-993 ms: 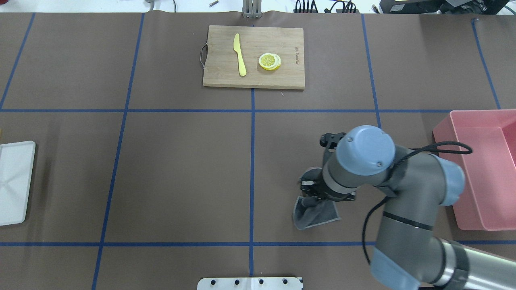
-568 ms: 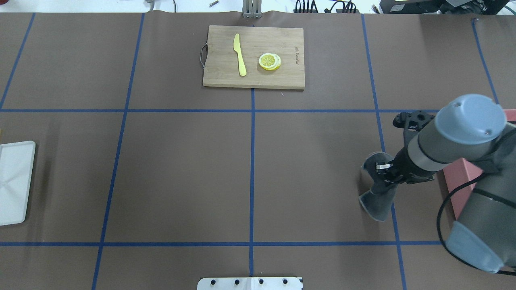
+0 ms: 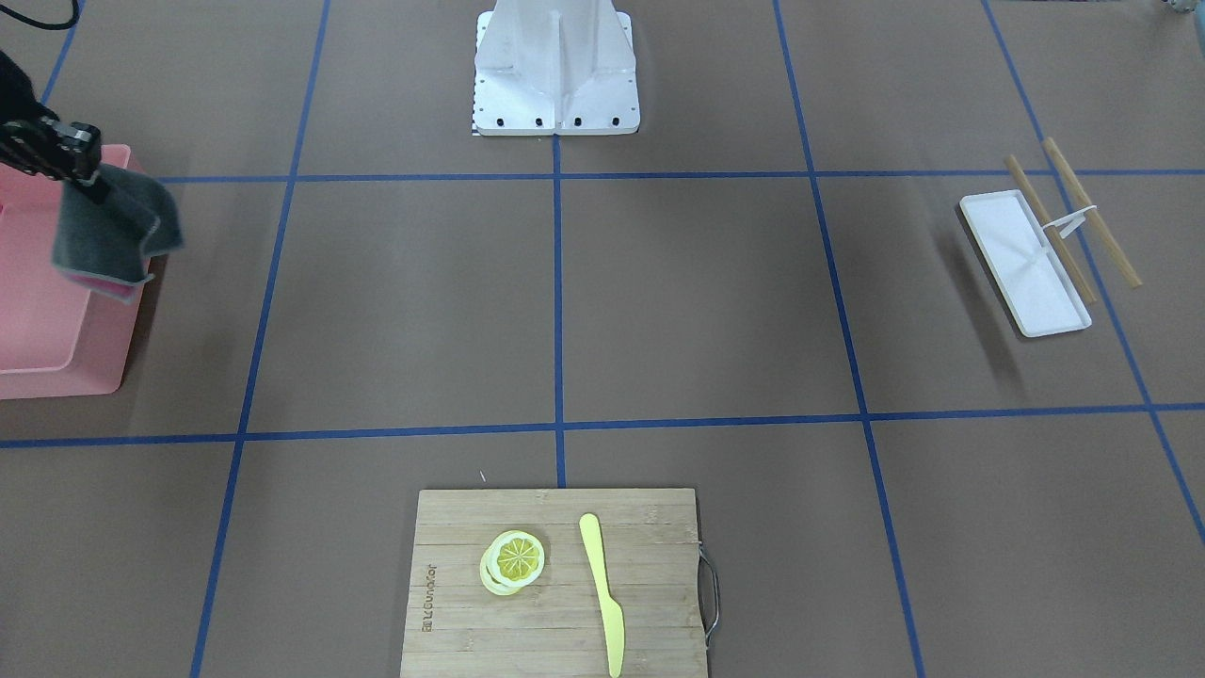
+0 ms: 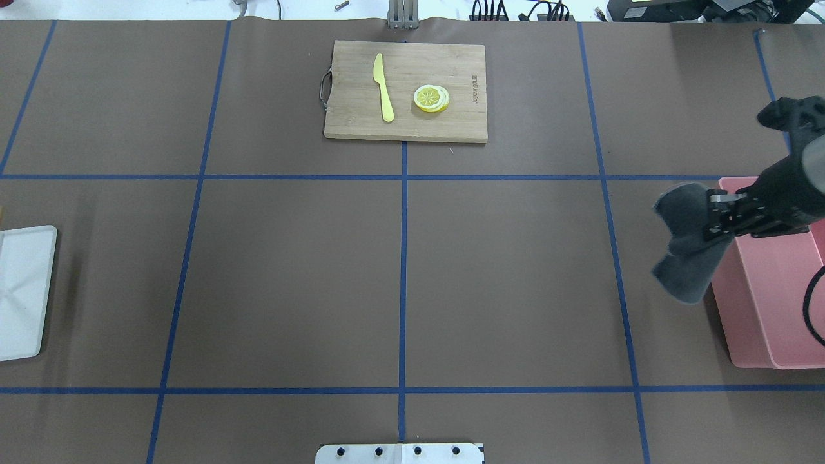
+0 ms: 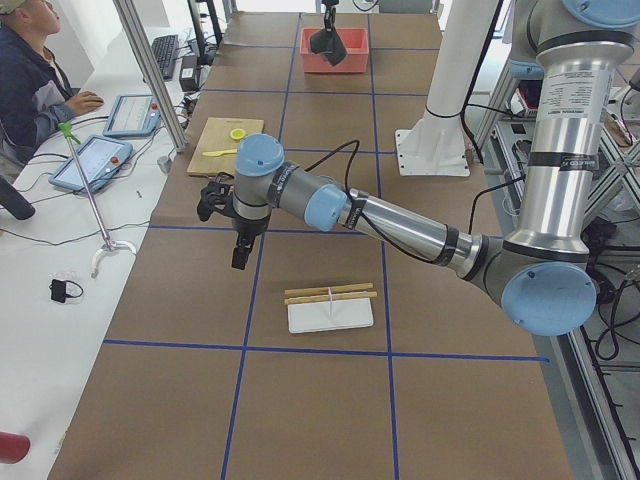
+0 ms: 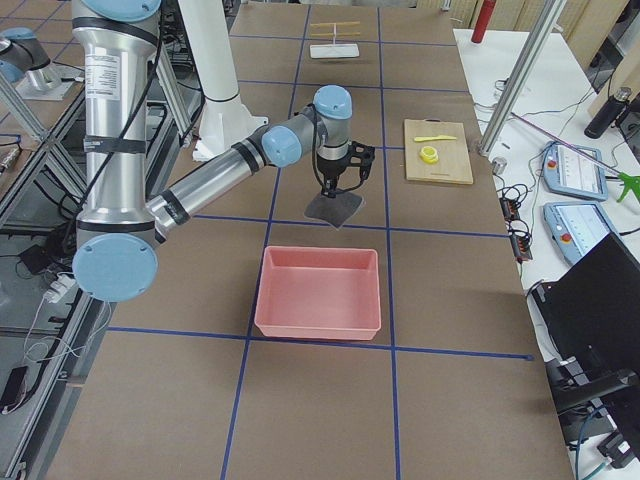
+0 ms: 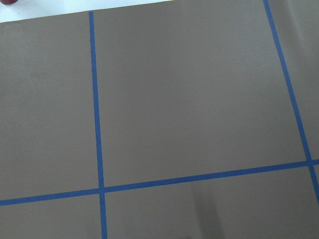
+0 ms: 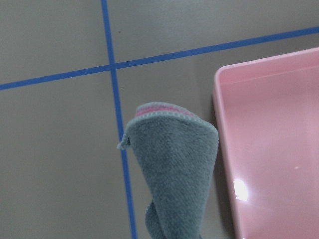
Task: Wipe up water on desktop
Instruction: 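Carry the cloth into the pink bin and open the right gripper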
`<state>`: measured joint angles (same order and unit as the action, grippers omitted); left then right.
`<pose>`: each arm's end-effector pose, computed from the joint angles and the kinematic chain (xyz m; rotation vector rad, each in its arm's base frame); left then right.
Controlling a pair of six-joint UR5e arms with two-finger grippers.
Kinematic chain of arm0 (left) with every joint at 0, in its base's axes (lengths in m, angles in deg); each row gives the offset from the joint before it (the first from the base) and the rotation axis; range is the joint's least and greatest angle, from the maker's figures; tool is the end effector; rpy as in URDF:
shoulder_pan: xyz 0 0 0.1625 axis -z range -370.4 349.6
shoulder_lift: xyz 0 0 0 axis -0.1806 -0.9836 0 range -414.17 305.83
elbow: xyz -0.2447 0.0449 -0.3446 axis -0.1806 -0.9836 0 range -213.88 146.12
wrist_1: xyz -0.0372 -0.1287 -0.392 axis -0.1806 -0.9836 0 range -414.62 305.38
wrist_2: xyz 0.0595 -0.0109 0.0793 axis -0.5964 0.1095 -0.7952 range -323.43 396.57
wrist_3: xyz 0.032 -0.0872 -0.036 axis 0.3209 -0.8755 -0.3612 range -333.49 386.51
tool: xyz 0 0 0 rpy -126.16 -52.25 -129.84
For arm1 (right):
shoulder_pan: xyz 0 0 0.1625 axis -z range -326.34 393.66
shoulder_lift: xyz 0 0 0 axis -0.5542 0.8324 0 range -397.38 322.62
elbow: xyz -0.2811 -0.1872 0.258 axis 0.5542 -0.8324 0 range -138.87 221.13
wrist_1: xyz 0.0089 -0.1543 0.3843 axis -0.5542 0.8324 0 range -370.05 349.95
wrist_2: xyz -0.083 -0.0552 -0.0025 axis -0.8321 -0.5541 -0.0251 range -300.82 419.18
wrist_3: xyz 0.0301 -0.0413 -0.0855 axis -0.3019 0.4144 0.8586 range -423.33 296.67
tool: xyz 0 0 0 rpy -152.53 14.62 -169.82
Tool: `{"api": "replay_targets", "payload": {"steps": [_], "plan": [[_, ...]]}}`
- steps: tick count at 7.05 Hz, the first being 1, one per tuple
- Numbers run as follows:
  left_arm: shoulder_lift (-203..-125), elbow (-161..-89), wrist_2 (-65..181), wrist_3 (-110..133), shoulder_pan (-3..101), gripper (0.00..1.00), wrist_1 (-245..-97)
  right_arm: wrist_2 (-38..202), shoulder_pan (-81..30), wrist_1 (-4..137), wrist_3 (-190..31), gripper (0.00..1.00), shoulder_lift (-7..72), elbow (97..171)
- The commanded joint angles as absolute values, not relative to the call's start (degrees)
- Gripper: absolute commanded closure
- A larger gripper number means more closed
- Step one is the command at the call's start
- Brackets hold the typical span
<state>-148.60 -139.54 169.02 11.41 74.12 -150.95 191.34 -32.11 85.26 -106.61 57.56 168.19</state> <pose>-0.0159 -0.5271 0.4730 0.3024 0.7932 0.0130 -0.1109 -0.4083 0.3983 -0.0300 -0.8480 0.1404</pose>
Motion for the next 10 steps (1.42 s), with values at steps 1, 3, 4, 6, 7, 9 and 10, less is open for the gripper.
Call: {"api": "replay_targets", "payload": {"steps": [1,3,4,6,7,9,10], "plan": [[-148.48,-139.52,169.11,11.48,74.23,0.02,-150.95,192.43,-45.47,91.87,-76.66,1.0,62.02,163.52],[-148.48,-139.87,169.11,11.39,74.23,0.02,-150.95,191.9,-47.64,91.73,-68.78,0.01,62.46,157.69],[-148.48,-140.05,169.11,11.39,74.5,0.02,-150.95,192.07,-47.64,91.64,-68.95,0.0,62.55,156.81],[-148.13,-140.05,169.19,11.57,74.5,0.02,-150.95,192.08,-47.64,91.55,-68.78,0.0,62.47,156.8],[-148.48,-140.23,169.2,12.18,74.5,0.02,-148.51,192.08,-47.64,91.55,-68.86,0.0,62.29,156.8],[-148.74,-141.63,169.2,19.79,74.58,0.02,-137.3,192.34,-47.55,91.55,-69.13,0.0,61.33,156.36],[-149.79,-141.72,169.2,23.75,75.02,0.02,-130.54,192.25,-47.55,91.47,-68.78,0.0,61.15,156.27]]}}
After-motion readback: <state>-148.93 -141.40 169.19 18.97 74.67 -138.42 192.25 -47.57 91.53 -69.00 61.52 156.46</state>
